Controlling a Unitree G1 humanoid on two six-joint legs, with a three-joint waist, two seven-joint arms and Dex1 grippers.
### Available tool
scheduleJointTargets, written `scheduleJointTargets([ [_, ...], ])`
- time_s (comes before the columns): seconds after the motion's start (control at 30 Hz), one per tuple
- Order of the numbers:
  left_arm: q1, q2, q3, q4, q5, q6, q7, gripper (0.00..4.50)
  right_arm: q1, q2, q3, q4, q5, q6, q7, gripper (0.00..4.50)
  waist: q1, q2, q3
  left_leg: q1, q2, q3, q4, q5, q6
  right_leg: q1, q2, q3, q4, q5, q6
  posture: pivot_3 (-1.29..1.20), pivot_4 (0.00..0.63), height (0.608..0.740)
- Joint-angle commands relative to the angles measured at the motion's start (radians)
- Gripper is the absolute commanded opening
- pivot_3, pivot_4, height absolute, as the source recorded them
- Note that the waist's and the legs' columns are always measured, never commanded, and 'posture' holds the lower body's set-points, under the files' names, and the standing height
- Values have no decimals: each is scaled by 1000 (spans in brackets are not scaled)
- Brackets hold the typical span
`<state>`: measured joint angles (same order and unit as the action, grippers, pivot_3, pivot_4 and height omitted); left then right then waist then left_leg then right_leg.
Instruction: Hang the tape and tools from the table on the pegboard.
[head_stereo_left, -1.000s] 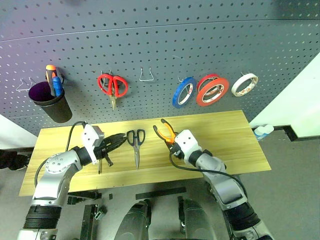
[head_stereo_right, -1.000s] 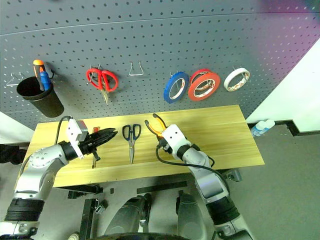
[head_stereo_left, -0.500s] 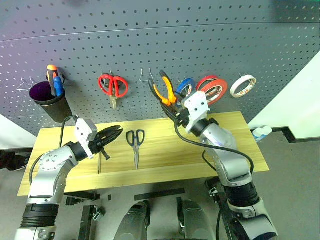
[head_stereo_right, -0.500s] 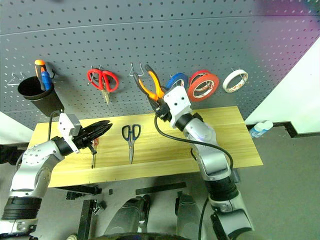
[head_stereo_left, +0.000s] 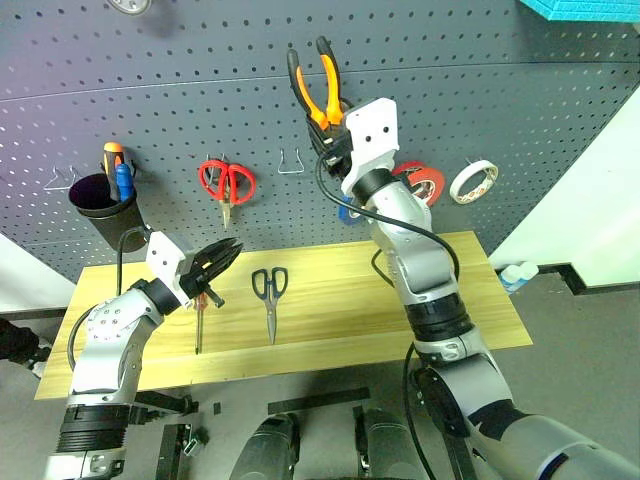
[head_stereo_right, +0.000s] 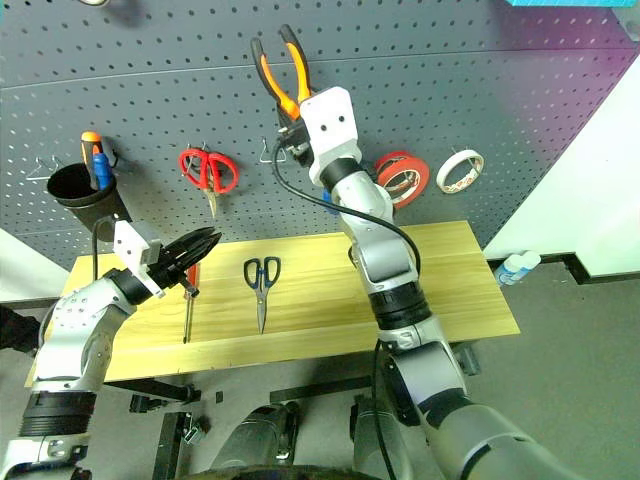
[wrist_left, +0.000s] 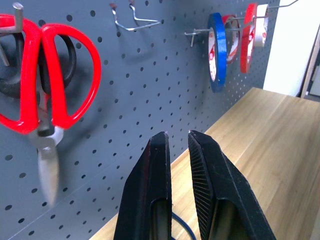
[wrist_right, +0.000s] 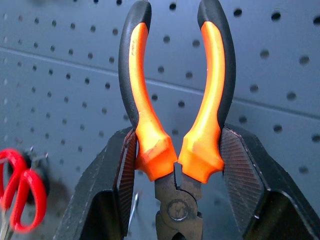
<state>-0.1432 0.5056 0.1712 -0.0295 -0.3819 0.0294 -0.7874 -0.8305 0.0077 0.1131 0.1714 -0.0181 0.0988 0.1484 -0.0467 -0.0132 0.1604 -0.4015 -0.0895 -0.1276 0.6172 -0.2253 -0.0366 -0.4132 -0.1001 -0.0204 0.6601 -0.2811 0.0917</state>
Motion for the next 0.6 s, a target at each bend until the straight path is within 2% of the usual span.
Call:
scheduleJointTargets([
  [0.03, -13, -4, 3, -2, 7, -25, 5, 642, -84, 39, -5, 97, -6, -111, -29, 2103, 0, 0, -2, 1, 0, 2, 0, 0, 0, 0, 0, 2, 1, 0, 0, -13, 54, 740],
  [0.2, -10, -6, 7, 5, 19, -35, 16, 642, -162, 73, -14, 307, -13, -224, -52, 2103, 0, -2, -5, 11, 1, 11, 0, 0, 0, 3, 2, 12, 6, 0, 0, 0, 47, 740],
  [0.33, -16, -6, 19, 29, 36, -56, 36, 642, -223, 90, -24, 446, 1, -286, -45, 2103, -1, -4, -13, 12, 3, 13, 0, 0, 1, 2, 4, 14, 6, 1, -1, 7, 46, 740],
  [0.6, -33, -18, 5, 62, 46, -76, 45, 642, -297, 112, -48, 586, 22, -373, -11, 2103, -1, -5, -16, 12, 3, 14, 0, 0, 1, 2, 4, 15, 7, 1, -2, 18, 54, 740],
])
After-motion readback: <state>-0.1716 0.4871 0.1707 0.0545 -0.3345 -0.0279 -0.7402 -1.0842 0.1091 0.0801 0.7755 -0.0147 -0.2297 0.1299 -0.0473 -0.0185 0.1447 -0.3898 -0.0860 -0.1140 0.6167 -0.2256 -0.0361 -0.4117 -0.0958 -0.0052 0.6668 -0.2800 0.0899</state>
